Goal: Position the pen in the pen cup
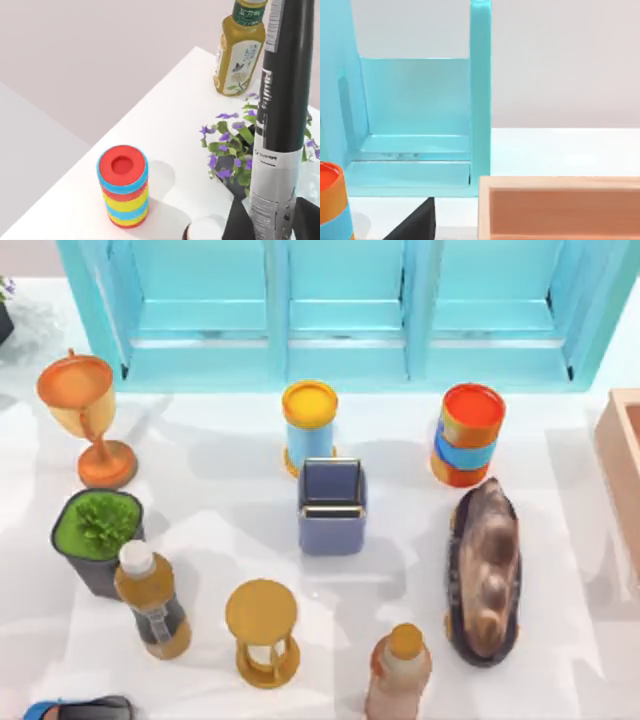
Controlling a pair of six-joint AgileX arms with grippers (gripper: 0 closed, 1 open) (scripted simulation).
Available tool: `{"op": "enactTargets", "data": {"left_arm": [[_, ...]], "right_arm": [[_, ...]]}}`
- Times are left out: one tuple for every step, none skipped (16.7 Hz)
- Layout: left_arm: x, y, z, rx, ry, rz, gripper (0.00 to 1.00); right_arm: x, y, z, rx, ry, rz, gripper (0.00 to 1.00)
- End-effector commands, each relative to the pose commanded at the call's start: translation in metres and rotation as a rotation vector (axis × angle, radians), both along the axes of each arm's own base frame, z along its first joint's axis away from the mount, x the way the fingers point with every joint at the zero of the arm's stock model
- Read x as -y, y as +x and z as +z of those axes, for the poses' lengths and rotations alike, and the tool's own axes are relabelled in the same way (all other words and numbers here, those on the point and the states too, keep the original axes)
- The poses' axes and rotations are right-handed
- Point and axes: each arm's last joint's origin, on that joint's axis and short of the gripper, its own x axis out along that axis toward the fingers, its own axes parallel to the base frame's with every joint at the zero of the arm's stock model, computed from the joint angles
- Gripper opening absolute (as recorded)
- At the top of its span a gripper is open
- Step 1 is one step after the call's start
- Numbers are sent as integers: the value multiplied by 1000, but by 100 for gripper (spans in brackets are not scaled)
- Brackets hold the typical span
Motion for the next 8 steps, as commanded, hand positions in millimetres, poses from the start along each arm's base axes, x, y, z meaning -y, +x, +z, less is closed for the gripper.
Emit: {"op": "enactTargets", "data": {"left_arm": [[37, 8, -5, 31, 54, -13, 0], [76, 12, -10, 65, 104, -25, 0], [115, 11, -17, 100, 151, -35, 0], [154, 7, -24, 137, 193, -42, 0], [191, -1, -31, 175, 232, -46, 0], [227, -13, -39, 214, 266, -46, 0], [259, -27, -47, 253, 295, -45, 0], [289, -43, -55, 290, 320, -41, 0]], "right_arm": [[0, 0, 0, 0, 0, 0, 100], [0, 0, 0, 0, 0, 0, 100], [0, 0, 0, 0, 0, 0, 100], [0, 0, 0, 0, 0, 0, 100], [0, 0, 0, 0, 0, 0, 100], [0, 0, 0, 0, 0, 0, 100], [0, 0, 0, 0, 0, 0, 100], [0, 0, 0, 0, 0, 0, 100]]}}
